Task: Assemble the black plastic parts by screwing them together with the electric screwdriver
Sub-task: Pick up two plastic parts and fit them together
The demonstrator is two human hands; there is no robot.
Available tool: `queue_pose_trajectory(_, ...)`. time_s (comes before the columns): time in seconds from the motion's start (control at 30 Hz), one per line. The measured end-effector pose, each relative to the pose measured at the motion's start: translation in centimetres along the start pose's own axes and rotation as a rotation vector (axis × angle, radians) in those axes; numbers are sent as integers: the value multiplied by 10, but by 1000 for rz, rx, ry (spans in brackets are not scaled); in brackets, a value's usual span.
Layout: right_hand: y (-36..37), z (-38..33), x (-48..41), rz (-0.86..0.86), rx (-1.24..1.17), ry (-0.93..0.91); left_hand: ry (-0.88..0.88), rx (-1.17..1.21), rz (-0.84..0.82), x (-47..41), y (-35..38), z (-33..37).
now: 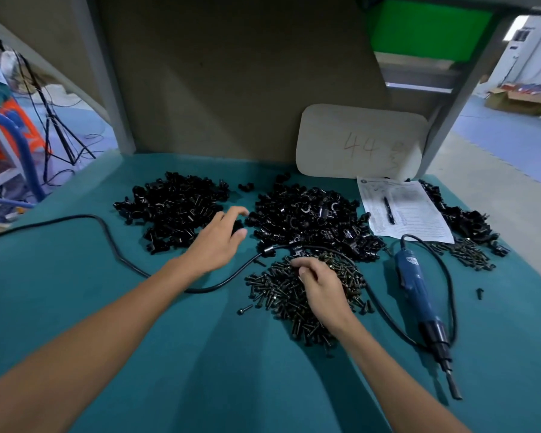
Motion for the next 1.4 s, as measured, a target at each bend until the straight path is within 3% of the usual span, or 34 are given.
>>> queue_pose_trajectory(0.17, -13, -22, -1, 51, -449, 205, -473, 680, -183, 13, 2, 11)
queue_pose_trajectory(0.37, -7, -51, 22, -39, -740, 223, -186, 564, -232, 42, -14, 39)
queue_pose_trajectory(0.57, -5, -60, 43, -107, -903, 237, -20, 498, -201, 65, -25, 57)
queue_pose_trajectory(0.67, -3, -53, 49, -112, -964, 344, 10, 499, -156, 73, -31, 61)
queue_pose_trajectory(0.9, 1, -34, 60, -10, -932, 356, 36, 390, 0, 88, -34, 67)
queue_pose_trajectory(1.2, 15, -14, 52, 203, -552, 230, 122, 300, 132, 113, 19, 56)
queue_pose_trajectory(1.4, 28, -8, 44, 242, -474, 187, 64, 314, 166, 111, 38, 39)
Point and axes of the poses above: each hand's wrist, its own x-axis away from the middle knuckle, its own y-axis out of the palm, z = x × y, the point moved 6 cm from there along -x, towards the middle knuckle, and after that the axes turned 9 degrees about z, right-handed, at the moved point
